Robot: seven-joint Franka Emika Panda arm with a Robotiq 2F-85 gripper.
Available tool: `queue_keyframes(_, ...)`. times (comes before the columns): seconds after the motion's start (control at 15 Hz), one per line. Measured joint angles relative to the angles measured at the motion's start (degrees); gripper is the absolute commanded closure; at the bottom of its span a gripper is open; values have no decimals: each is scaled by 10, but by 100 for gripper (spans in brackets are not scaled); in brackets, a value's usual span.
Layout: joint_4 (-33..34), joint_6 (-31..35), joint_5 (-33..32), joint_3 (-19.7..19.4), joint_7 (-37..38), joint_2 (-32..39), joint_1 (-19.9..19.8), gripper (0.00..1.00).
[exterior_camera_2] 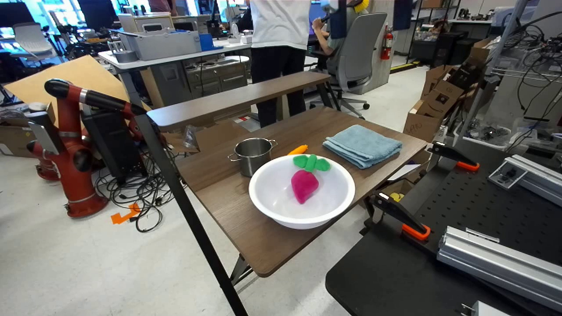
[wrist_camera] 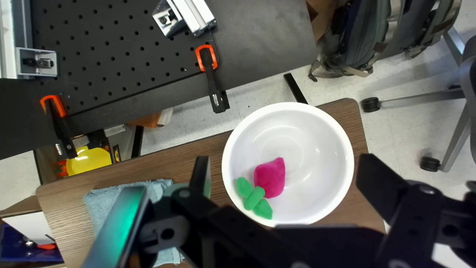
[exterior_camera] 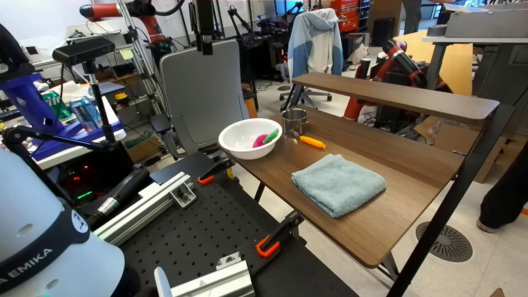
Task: Slide the silver pot to the right.
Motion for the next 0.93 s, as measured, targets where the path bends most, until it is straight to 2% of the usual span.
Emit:
queue_keyframes(0.27,42,60,14,-9,45,79,0,0)
queue_keyframes(0.67,135,161,91,-34,120,222,4,0)
queue_keyframes(0.93,172,224,96,-52,212,282,22,0)
